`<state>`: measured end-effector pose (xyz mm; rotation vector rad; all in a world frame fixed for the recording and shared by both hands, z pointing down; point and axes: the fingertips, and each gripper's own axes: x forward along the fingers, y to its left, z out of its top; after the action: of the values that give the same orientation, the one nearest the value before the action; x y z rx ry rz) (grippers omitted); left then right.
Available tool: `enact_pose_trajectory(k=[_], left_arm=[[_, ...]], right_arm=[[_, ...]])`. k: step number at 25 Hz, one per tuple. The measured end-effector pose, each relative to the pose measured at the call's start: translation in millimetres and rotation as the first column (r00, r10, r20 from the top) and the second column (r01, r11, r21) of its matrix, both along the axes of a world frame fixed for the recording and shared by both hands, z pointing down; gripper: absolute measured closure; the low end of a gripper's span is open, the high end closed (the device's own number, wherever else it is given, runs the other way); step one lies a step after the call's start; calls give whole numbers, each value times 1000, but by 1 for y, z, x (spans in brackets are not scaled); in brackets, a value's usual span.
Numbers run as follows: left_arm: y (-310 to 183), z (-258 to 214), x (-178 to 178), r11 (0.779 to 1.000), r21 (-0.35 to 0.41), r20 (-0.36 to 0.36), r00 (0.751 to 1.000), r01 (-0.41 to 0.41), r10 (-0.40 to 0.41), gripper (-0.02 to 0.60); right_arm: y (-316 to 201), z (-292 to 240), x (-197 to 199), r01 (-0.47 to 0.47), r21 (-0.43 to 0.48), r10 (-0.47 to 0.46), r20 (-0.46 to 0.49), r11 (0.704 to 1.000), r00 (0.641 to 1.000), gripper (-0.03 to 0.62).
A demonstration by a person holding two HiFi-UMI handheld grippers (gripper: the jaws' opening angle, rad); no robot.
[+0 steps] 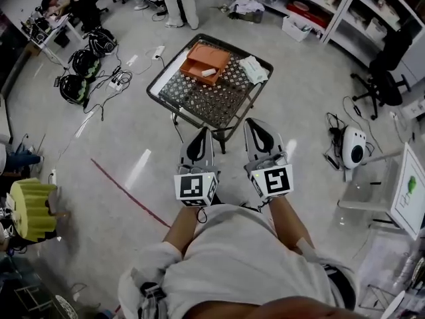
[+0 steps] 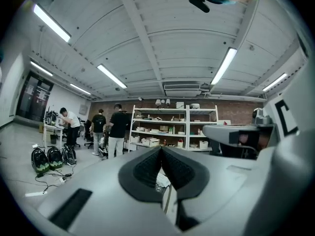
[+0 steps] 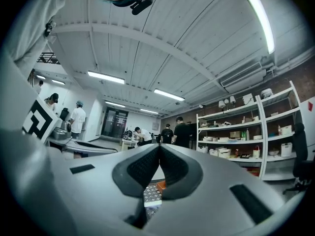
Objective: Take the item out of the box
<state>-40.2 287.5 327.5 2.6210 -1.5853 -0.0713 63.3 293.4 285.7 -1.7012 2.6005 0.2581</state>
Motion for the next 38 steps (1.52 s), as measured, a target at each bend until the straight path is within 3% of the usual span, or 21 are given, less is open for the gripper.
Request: enact_pose_trajectory(k=[12,19,26,31,38], left_arm=[[-50,27,-97,993,-59,-27,994,105,-107,574],[-104,33,-144,994,-65,-38,995,89,-92,574],[-140,32,-177,995,-84,-29,998,51,-53,574],[-158,45,-190,991,-113,-47,996,76,-82,574],[-188,62,-193,981,-151,-26,992,122,-127,574]], right_arm=[[-68,23,-103,138,-57,-139,-22,989,990,589],[-119,25,-159,164,-56,-166,-43,985,985,589],[-152,25,-191,156,-82,-160,-42,984,986,589],[-168,35,-198,159,-112,-167,-65,981,984,589],[-205,53,-211,243,-154,-253,-50,958,966,589]])
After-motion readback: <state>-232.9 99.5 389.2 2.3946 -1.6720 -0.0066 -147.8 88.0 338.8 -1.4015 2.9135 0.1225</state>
